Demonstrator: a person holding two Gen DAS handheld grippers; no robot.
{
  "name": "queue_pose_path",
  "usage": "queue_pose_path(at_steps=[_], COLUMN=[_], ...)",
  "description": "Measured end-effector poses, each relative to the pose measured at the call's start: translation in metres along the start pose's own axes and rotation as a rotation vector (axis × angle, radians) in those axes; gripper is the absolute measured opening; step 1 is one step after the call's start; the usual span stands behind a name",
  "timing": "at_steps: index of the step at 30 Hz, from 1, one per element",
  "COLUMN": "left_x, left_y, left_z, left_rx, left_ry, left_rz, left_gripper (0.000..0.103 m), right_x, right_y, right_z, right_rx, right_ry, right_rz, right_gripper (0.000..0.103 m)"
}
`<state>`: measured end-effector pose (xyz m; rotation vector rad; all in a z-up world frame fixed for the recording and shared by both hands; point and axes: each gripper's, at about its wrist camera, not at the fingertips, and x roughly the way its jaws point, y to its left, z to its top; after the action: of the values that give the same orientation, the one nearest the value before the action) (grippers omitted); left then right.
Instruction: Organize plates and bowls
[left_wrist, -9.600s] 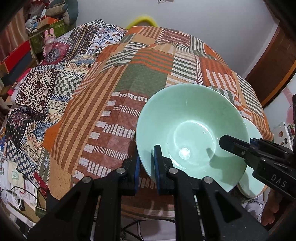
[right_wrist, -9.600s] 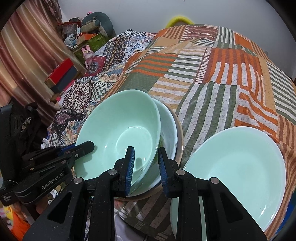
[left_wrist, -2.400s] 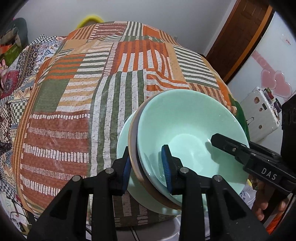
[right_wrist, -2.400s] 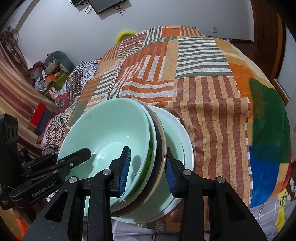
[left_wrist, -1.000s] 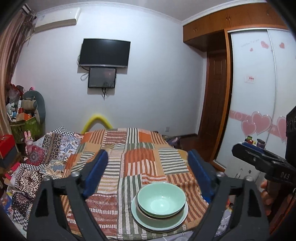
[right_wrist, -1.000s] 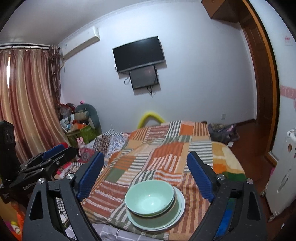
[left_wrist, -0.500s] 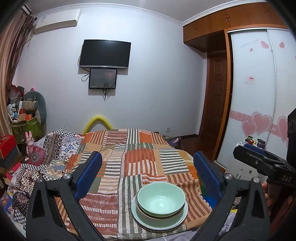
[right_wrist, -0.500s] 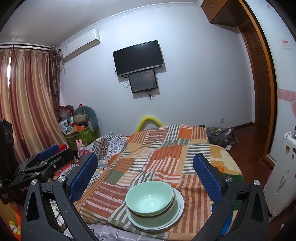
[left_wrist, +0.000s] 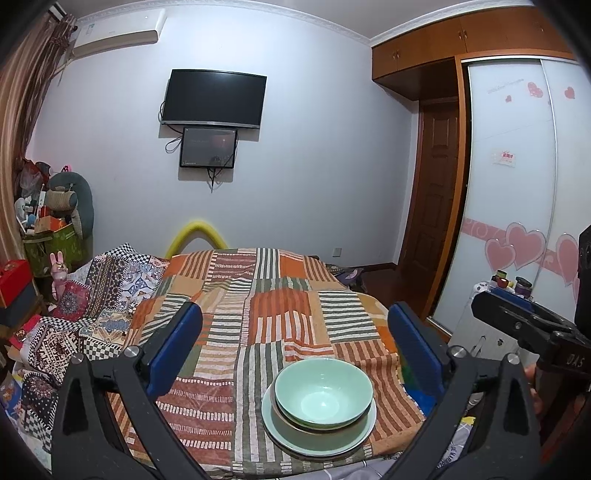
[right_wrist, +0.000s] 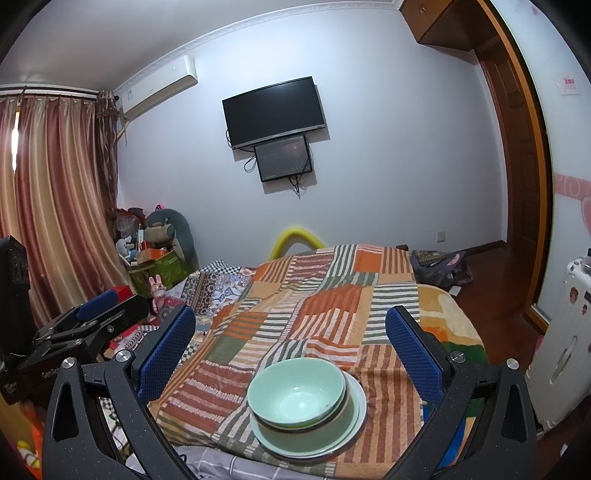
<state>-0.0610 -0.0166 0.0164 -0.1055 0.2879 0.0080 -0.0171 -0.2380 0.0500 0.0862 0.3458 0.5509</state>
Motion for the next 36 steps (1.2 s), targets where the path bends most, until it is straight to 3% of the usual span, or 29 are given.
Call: queue_pose_path(at_steps=[36], left_x=[0.0049], left_y=[-0.0024], left_z=[-0.0025], left_rx=[0.004], left_ry=[0.014], left_rz=[-0.006], left_gripper=[0.103], right_x=[0.0027], right_y=[-0.0017], right_z=[0.0017], right_rx=[0.006], right_ry=[0.013], right_rz=[0.009], right_gripper=[0.103])
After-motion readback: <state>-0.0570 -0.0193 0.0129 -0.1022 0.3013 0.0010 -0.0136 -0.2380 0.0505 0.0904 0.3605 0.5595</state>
